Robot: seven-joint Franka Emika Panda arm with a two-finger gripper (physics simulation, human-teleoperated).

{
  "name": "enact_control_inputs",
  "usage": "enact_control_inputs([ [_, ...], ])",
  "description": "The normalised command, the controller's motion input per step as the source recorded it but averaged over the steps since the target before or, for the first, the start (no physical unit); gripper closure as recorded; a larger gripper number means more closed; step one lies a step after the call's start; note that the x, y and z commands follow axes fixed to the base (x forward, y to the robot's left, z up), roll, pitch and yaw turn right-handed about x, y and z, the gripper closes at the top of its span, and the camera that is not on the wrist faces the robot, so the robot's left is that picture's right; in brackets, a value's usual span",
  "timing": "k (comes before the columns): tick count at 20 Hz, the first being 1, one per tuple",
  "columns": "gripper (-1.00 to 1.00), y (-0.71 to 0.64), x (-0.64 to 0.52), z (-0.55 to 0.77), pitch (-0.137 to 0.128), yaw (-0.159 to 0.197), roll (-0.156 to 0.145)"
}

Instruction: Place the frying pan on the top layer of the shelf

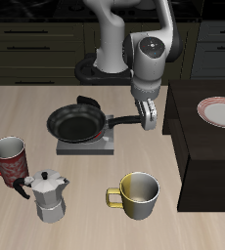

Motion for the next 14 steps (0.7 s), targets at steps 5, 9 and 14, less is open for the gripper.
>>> enact_control_inputs([
  [5,-1.00,-0.07,0.16,-0.07,0.012,-0.005,0.004],
  [9,-1.00,-0.04,0.13,-0.03,0.014,-0.002,0.011],
  [14,-1.00,-0.12,0.04,-0.04,-0.003,-0.009,-0.021],
])
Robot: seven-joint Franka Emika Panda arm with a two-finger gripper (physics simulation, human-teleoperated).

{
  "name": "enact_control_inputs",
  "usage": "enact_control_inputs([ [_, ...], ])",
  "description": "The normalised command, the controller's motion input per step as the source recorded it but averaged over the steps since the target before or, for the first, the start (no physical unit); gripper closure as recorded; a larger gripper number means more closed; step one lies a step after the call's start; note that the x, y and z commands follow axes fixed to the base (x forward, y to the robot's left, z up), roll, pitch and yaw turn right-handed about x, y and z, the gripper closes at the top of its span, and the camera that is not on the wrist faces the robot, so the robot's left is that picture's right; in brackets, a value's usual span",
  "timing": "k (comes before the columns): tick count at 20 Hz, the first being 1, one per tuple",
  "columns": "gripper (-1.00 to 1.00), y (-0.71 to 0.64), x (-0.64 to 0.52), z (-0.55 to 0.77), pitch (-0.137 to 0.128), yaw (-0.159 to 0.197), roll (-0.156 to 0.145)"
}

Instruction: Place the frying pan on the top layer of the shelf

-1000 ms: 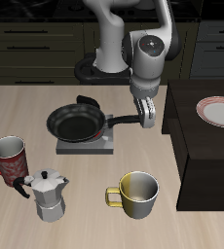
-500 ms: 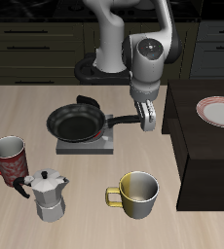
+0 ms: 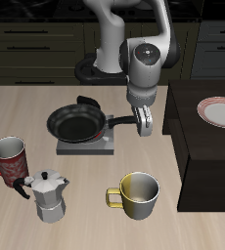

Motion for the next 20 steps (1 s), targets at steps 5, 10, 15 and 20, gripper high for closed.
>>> enact_control_inputs([
  [5,-1.00,-0.14,-0.01,-0.22,0.039,-0.011,-0.026],
  [10,-1.00,-0.15,-0.02,-0.23,0.036,-0.017,-0.021],
  [15,-1.00,-0.02,-0.09,-0.24,0.031,0.005,-0.021],
  [20,1.00,-0.06,-0.09,-0.03,-0.018,-0.019,0.017],
])
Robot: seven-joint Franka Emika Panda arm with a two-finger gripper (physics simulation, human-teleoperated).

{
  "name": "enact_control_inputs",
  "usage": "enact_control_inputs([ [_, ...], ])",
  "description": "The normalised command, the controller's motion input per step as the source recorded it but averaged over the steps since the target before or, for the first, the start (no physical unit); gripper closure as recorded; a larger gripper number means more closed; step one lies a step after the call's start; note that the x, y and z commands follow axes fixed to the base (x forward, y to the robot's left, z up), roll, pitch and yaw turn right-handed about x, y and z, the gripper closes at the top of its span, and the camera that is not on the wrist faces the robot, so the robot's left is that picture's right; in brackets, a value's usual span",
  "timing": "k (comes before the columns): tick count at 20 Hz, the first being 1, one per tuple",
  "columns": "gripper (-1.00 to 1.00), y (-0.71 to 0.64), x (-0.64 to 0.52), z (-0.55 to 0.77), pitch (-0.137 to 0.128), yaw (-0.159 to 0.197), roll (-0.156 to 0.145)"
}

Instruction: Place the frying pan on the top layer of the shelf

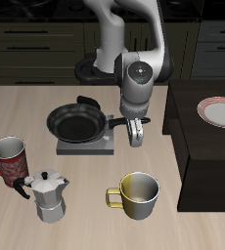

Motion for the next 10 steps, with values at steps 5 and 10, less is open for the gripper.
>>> enact_control_inputs([
  [5,1.00,-0.22,-0.10,0.17,-0.037,0.047,-0.045],
  [10,1.00,-0.14,0.01,0.18,-0.021,0.072,-0.028],
])
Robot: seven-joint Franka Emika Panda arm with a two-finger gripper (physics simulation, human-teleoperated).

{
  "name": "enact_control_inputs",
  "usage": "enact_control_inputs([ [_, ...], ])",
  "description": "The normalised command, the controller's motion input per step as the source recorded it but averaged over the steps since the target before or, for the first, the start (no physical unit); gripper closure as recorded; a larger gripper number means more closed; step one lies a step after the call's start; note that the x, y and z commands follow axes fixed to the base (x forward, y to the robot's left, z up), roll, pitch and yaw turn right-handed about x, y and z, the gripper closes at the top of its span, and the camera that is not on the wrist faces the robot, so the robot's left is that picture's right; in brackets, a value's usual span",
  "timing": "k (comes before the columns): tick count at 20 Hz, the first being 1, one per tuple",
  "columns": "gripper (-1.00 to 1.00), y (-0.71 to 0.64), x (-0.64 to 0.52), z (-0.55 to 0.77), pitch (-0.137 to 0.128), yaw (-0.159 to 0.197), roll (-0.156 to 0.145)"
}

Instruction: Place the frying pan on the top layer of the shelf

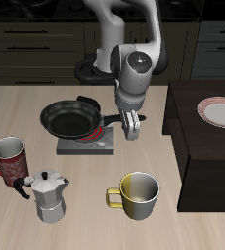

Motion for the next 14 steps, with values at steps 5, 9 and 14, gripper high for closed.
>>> enact_control_inputs([
  [5,1.00,-0.13,0.01,0.19,-0.019,0.088,-0.011],
  [9,1.00,-0.17,-0.03,0.28,-0.033,0.110,-0.042],
  [14,1.00,-0.22,0.11,0.27,-0.017,0.152,-0.003],
])
